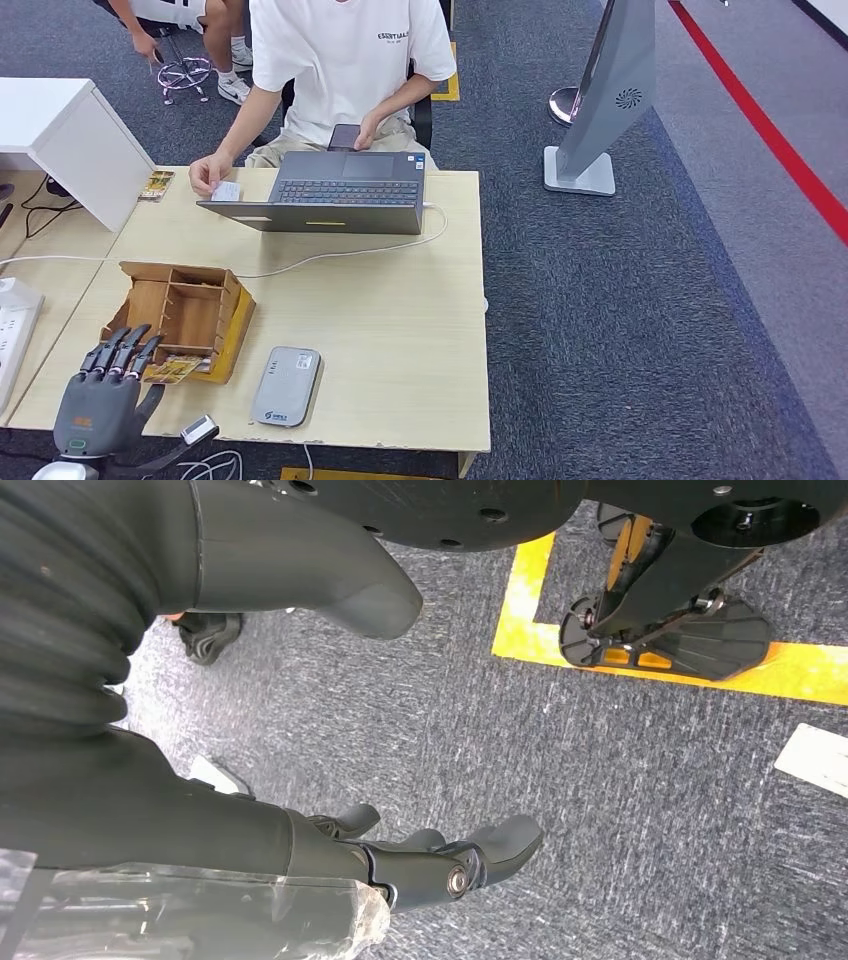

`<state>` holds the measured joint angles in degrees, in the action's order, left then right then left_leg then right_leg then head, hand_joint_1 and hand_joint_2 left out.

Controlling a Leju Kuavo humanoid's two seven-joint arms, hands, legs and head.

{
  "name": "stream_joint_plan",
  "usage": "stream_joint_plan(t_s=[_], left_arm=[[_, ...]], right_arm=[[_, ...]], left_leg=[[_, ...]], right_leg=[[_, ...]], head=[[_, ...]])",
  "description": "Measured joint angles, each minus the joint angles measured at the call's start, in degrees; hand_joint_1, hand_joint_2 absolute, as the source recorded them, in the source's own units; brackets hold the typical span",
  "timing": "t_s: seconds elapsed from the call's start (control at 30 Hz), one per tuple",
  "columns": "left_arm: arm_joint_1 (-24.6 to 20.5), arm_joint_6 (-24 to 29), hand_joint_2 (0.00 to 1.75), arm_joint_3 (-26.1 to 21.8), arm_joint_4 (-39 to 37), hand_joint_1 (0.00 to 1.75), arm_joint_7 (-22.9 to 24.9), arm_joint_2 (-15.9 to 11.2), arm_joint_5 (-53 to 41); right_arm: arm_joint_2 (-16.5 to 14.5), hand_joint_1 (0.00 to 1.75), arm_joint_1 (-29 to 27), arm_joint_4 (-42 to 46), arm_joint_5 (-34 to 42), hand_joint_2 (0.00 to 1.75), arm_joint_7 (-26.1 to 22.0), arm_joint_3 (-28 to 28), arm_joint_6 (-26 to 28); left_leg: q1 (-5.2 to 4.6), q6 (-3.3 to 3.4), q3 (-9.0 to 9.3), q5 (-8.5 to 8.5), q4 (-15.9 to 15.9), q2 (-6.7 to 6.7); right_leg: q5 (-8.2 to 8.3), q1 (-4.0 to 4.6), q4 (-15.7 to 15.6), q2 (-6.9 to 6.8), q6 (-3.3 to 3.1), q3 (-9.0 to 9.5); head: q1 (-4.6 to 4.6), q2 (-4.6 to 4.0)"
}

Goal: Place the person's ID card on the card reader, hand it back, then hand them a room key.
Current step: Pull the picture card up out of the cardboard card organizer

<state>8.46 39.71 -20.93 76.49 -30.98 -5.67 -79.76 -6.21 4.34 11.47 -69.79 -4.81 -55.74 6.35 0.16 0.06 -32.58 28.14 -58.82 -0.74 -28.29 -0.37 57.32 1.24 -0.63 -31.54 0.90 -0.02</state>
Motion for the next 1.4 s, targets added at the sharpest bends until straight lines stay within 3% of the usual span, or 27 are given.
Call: stream_joint_plan(t_s=[0.57, 0.8, 0.93, 1.1, 1.4], left_arm=[[0.2, 0.0, 1.75, 3.6, -2.9, 1.75, 4.2, -2.6, 2.1], [0.5, 0.5, 1.75, 6.9, -3.8, 1.75, 9.6, -4.3, 1.5], [2.9, 0.5, 1.75, 10.2, 0.9, 1.75, 14.5, -5.7, 0.1], [6.5, -1.1, 1.75, 17.4, 10.5, 1.75, 23.5, -9.9, -2.6], [8.3, -1.4, 1.75, 22.7, 17.0, 1.75, 25.6, -13.6, -3.0]], right_arm=[[0.0, 0.00, 0.0, 0.0, 0.2, 1.75, -0.2, 0.0, 0.0], [0.0, 0.00, 0.0, 0.0, 0.6, 1.75, -0.1, 0.0, 0.1], [0.0, 0.00, -0.1, 0.0, 1.0, 1.75, 0.1, -0.1, 0.2], [0.0, 0.00, -0.2, 0.0, 1.4, 1.75, 0.0, -0.2, 0.2], [0.0, 0.00, -0.3, 0.0, 1.4, 1.75, 0.0, -0.2, 0.2]], left_leg=[[0.00, 0.00, 0.00, 0.00, 0.0, 0.00], [0.00, 0.00, 0.02, -0.01, 0.0, 0.00], [0.01, -0.01, 0.01, -0.01, 0.0, 0.01], [0.00, 0.00, -0.01, -0.01, 0.0, 0.00], [0.01, -0.01, 0.00, -0.01, 0.0, 0.02]], right_leg=[[0.00, 0.00, 0.0, -0.01, 0.00, 0.00], [0.00, 0.00, 0.0, -0.01, 0.00, 0.02], [0.00, 0.01, 0.0, 0.01, 0.00, -0.01], [0.00, 0.00, 0.0, 0.00, 0.00, -0.03], [0.00, 0.01, 0.0, 0.01, -0.01, -0.02]], head=[[-0.02, 0.00], [0.00, 0.00], [0.01, 0.00], [0.00, 0.00], [0.01, 0.00]])
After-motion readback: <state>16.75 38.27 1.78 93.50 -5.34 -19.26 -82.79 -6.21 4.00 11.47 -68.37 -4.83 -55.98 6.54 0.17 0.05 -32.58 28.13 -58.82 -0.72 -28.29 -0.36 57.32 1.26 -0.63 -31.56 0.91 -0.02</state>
